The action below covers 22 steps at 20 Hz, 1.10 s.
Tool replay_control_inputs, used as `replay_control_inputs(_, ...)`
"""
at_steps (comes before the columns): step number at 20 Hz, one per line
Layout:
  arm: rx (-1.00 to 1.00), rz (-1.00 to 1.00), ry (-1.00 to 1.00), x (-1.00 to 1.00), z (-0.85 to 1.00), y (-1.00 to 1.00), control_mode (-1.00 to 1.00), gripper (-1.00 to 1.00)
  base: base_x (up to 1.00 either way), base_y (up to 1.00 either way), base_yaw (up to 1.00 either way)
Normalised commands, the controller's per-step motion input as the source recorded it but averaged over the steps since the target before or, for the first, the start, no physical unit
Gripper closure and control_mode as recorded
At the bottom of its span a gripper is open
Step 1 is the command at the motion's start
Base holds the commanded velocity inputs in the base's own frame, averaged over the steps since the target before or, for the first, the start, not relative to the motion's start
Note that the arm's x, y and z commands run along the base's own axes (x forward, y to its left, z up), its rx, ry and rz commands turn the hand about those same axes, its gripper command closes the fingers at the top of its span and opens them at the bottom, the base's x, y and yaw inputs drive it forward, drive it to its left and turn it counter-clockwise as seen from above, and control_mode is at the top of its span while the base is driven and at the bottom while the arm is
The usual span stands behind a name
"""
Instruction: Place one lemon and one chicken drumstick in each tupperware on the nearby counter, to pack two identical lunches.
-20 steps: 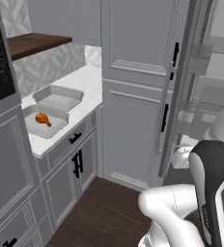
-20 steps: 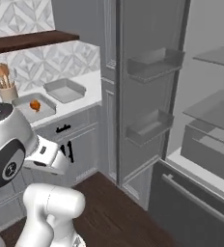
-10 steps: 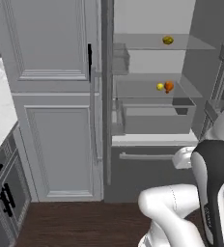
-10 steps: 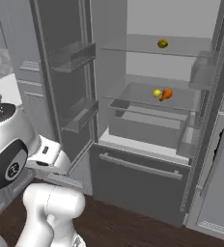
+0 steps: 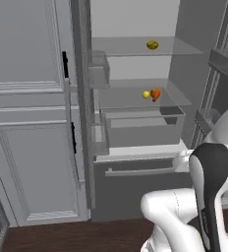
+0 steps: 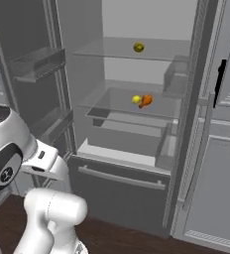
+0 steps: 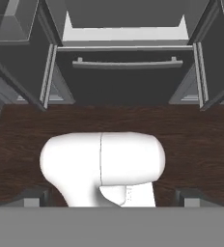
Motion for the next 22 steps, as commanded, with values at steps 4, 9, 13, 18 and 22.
replay_control_inputs(4,0.00,0.00,0.00,0.00,0.00,0.00,1.00,-1.00,0.58,-0.11,-0.14)
replay_control_inputs(9,0.00,0.00,0.00,0.00,0.00,0.00,1.00,-1.00,0.64,-0.01,-0.26)
replay_control_inputs(13,0.00,0.00,0.00,0.00,0.00,0.00,1.00,-1.00,0.74,0.00,-0.06)
replay_control_inputs(18,0.00,0.00,0.00,0.00,0.00,0.00,1.00,-1.00,0.67,-0.14,0.00)
replay_control_inputs(22,0.00,0.00,0.00,0.00,0.00,0.00,1.00,-1.00,0.49,-0.31,0.00)
